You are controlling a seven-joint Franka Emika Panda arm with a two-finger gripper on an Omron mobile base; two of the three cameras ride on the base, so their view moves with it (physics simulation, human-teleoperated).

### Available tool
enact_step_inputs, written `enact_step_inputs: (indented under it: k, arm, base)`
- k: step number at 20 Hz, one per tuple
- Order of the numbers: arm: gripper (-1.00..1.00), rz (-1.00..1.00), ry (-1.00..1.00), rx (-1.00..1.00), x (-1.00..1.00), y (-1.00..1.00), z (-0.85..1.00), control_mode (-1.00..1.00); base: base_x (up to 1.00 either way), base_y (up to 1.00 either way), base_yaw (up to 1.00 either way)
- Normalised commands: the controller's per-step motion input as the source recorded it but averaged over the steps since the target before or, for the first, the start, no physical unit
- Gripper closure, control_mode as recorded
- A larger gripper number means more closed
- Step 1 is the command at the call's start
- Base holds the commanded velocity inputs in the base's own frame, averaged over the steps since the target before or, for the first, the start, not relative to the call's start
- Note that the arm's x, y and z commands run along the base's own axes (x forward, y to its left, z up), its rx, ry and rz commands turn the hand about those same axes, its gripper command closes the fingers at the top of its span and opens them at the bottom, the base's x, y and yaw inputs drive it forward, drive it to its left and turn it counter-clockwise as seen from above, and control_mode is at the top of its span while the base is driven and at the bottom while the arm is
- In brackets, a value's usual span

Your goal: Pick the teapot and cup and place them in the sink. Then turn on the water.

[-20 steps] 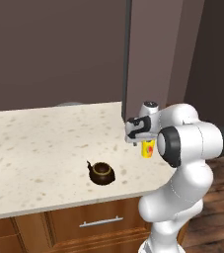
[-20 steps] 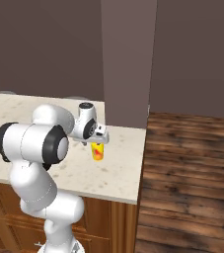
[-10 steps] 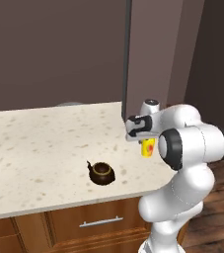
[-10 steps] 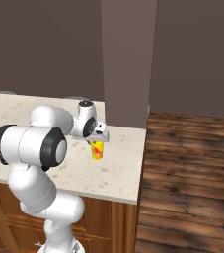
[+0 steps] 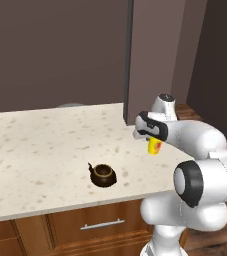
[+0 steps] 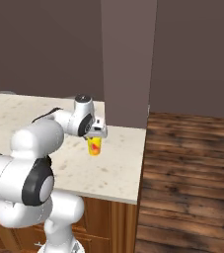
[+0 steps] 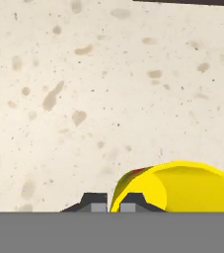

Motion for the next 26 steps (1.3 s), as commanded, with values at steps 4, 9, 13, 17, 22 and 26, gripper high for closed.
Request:
enact_step_inputs:
  k: [4,9,13,17,22,26]
  arm:
    - [1.00,0.00,-0.08,0.00,-0.58,0.00,0.25,-1.00]
    - [1.00,0.00,-0.10,0.00,-0.52,0.00,0.15,-1.00]
    - [1.00,0.00,-0.08,0.00,-0.55,0.00,0.01,-1.00]
    - [1.00,0.00,-0.08,0.00,-0.54,0.00,0.00,-1.00]
    - [1.00,0.00,-0.07,0.00,-0.50,0.00,0.00,-1.00]
    - [1.00,0.00,-0.04,0.00,-0.40,0.00,0.00,-1.00]
  base:
    - [0.00,0.00,0.00]
    - [0.00,0.00,0.00]
    - [0.00,0.00,0.00]
    - [0.00,0.00,0.00]
    - [0.00,0.00,0.00]
    - [0.00,0.00,0.00]
